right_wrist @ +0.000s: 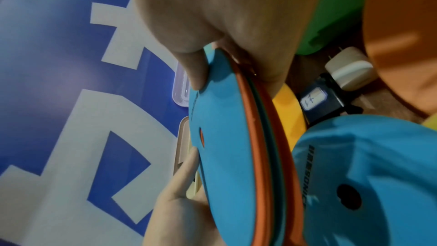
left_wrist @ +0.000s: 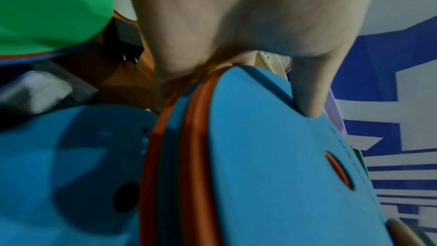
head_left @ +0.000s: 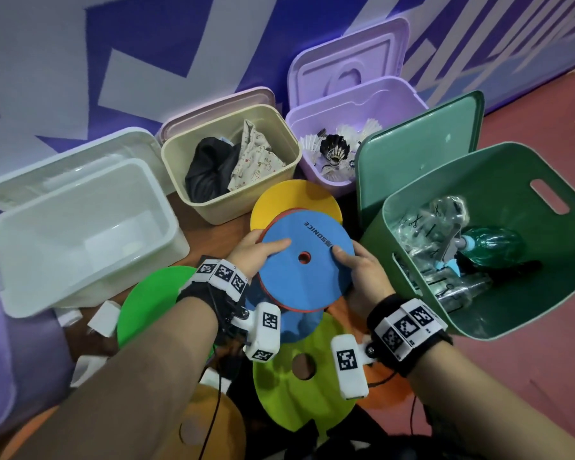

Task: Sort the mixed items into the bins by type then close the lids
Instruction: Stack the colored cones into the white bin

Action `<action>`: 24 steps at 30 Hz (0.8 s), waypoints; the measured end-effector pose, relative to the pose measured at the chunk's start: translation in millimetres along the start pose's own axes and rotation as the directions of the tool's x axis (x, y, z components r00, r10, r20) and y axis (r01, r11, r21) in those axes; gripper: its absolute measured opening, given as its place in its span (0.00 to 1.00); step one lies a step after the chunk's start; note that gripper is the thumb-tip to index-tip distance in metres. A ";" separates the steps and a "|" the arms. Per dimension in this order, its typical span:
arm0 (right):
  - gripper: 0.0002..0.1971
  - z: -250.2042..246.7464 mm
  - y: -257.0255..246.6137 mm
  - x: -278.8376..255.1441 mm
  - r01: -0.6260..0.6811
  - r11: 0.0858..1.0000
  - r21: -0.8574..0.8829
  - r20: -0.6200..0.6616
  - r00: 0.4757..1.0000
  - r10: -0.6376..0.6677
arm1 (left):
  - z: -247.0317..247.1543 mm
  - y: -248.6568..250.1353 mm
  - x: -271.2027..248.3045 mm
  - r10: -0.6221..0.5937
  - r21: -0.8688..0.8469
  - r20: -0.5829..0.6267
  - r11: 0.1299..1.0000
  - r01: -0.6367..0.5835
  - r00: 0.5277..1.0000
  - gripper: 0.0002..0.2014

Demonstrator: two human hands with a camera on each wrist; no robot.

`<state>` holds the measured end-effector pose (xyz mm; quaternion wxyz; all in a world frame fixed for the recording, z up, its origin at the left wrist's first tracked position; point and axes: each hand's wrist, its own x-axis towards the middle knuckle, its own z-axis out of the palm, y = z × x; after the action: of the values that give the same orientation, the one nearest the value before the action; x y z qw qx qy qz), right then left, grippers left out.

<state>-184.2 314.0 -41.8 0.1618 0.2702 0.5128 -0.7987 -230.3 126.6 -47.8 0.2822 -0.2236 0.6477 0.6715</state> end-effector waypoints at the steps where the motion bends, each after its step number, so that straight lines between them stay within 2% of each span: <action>1: 0.14 0.4 1.0 -5.6 -0.004 1.000 0.018 0.017 1.000 0.004 | -0.6 -2.9 -5.1 0.005 -0.014 -0.003 1.000 -0.005 1.000 0.21; 4: 0.16 1.7 4.3 -17.1 -0.029 0.998 0.056 0.053 0.998 0.026 | -2.7 -12.7 -16.5 0.014 0.005 -0.073 1.000 -0.013 0.997 0.25; 7: 0.17 2.0 7.4 -21.9 -0.044 0.998 0.039 0.077 0.996 0.041 | -5.4 -20.0 -26.0 0.003 0.005 -0.133 1.000 -0.002 0.991 0.48; 8: 0.16 2.3 8.0 -22.5 -0.053 0.998 0.025 0.087 0.995 0.051 | -5.9 -22.2 -27.5 -0.012 -0.023 -0.125 1.000 0.009 0.992 0.49; 11: 0.17 0.1 13.2 -26.0 -0.102 0.995 0.013 0.115 0.988 0.100 | -5.7 -30.0 -35.4 -0.020 -0.078 -0.045 0.997 0.017 0.999 0.26; 13: 0.17 -2.7 15.4 -26.2 -0.153 0.988 0.021 0.111 0.983 0.149 | -6.1 -33.5 -41.3 -0.006 -0.142 -0.015 0.990 0.004 1.000 0.21; 14: 0.17 -2.5 16.8 -25.2 -0.170 0.985 0.012 0.097 0.981 0.168 | -5.9 -34.8 -43.3 0.000 -0.156 -0.018 0.988 -0.003 1.000 0.22; 16: 0.20 -0.9 23.1 -20.7 -0.178 0.983 -0.049 0.051 0.982 0.180 | -3.9 -38.5 -42.7 -0.007 -0.144 -0.046 0.990 0.000 0.999 0.32; 18: 0.28 2.5 28.8 -14.9 -0.152 0.979 -0.139 -0.004 0.988 0.153 | -1.2 -43.4 -37.9 -0.018 -0.110 -0.110 0.994 0.006 0.994 0.43; 20: 0.33 2.6 33.8 -6.8 -0.123 0.968 -0.220 -0.054 0.992 0.114 | 1.7 -47.2 -39.1 -0.040 -0.080 -0.166 0.996 0.027 0.985 0.46; 24: 0.19 2.6 38.5 5.5 -0.117 0.927 -0.357 -0.089 0.992 0.090 | 6.8 -55.3 -44.3 -0.084 -0.060 -0.255 0.996 0.071 0.963 0.41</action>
<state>-168.6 295.5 -72.4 0.2322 0.2909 0.6413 -0.6710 -160.2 129.5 -59.0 0.2163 -0.3411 0.6523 0.6414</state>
